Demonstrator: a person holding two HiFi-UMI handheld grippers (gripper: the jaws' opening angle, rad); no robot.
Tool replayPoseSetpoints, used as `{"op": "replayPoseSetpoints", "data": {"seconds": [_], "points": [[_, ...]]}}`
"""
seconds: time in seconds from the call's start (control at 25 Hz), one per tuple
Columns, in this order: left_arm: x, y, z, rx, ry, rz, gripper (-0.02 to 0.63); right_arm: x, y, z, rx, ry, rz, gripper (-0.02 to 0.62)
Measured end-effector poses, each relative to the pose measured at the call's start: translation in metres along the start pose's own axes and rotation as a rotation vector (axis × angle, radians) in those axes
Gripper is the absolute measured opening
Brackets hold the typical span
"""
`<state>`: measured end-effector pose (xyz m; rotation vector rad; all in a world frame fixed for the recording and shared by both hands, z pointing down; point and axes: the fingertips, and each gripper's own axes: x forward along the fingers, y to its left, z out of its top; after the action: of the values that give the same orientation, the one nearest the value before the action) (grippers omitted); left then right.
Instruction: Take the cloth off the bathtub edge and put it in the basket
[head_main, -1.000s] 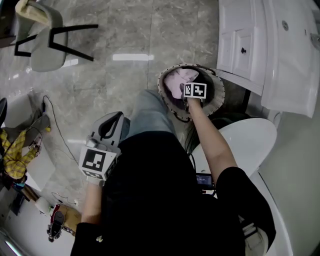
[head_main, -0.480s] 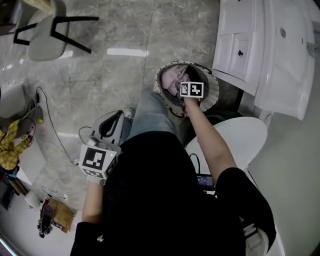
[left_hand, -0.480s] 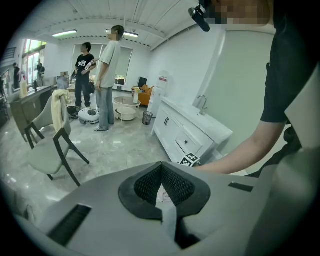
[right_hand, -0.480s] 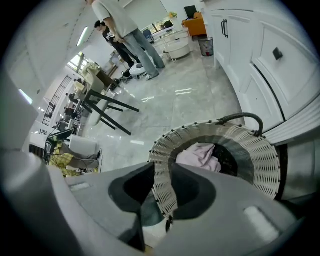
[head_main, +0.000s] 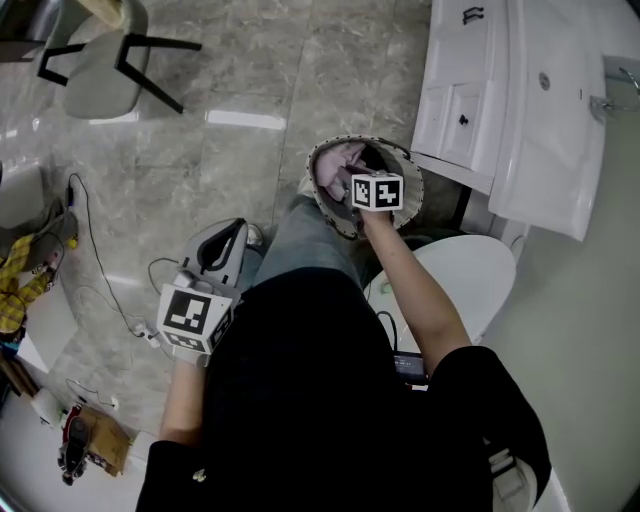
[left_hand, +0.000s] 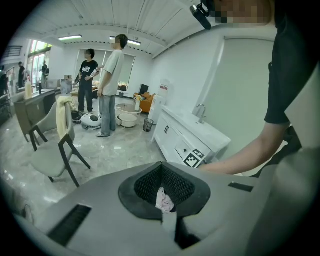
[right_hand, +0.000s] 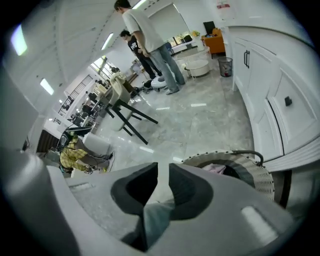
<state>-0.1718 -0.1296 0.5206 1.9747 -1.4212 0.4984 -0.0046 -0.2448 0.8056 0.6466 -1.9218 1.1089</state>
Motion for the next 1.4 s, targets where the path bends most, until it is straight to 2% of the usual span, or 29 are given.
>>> {"op": "replayPoseSetpoints", "data": {"seconds": [0.2,0.48,0.88,1.08,1.4], "points": [[-0.026,0.010,0.017,-0.008,-0.052,0.017,0.012,-0.041,0.066,0.028,-0.126,-0.078,0.057,-0.001],[-0.055,0.026,0.035,-0.021,-0.147,0.036,0.012,-0.102,0.161,0.065,-0.247,-0.183,0.158,-0.003],[-0.106,0.038,0.067,0.013,-0.279,0.038,0.012,-0.195,0.286,0.102,-0.476,-0.412,0.268,-0.003],[-0.130,0.040,0.090,0.055,-0.346,0.040,0.012,-0.243,0.325,0.121,-0.567,-0.537,0.278,-0.003],[-0.164,0.039,0.120,0.133,-0.430,0.045,0.012,-0.302,0.363,0.140,-0.660,-0.708,0.259,-0.003]]}}
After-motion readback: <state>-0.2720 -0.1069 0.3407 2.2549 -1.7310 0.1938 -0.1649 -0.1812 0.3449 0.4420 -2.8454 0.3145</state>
